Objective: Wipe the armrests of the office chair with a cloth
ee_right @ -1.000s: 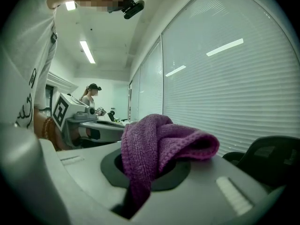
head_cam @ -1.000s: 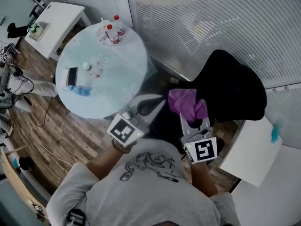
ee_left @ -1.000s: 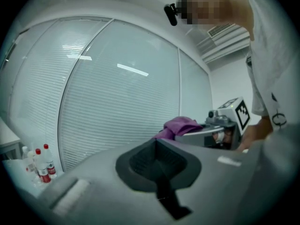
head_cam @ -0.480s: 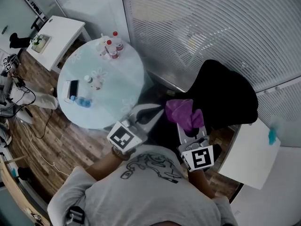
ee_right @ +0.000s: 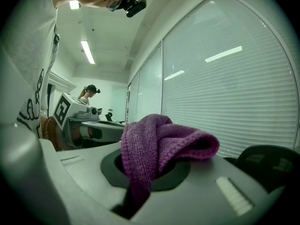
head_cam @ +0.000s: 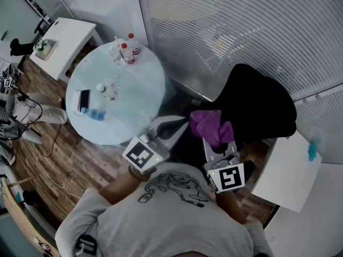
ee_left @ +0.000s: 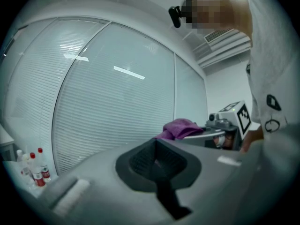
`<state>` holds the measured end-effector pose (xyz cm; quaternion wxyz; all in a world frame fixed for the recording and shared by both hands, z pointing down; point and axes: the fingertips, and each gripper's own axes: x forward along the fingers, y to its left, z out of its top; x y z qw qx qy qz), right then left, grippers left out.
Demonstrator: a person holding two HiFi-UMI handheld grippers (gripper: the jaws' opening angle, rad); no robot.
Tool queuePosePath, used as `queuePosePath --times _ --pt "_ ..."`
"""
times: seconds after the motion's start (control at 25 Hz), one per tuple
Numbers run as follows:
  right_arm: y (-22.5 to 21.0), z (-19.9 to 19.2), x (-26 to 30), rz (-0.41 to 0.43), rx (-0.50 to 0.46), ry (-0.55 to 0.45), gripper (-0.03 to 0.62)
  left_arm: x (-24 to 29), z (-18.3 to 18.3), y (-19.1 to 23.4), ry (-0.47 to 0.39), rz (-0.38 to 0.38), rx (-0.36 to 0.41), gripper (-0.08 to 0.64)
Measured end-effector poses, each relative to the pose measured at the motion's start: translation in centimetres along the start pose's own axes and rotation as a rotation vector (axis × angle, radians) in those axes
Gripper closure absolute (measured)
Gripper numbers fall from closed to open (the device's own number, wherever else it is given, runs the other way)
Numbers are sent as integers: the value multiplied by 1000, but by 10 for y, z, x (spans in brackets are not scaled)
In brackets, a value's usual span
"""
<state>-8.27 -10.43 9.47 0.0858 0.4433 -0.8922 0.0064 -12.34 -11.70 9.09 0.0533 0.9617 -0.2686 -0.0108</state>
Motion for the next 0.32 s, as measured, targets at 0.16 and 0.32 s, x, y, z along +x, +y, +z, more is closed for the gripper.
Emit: queuePosePath --times 0.16,0.32 --pt "2 -3 2 1 1 3 561 0 -3 1 -2 -3 -6 560" --pt "4 -3 5 1 1 1 561 -2 -4 3 -2 -3 -11 560"
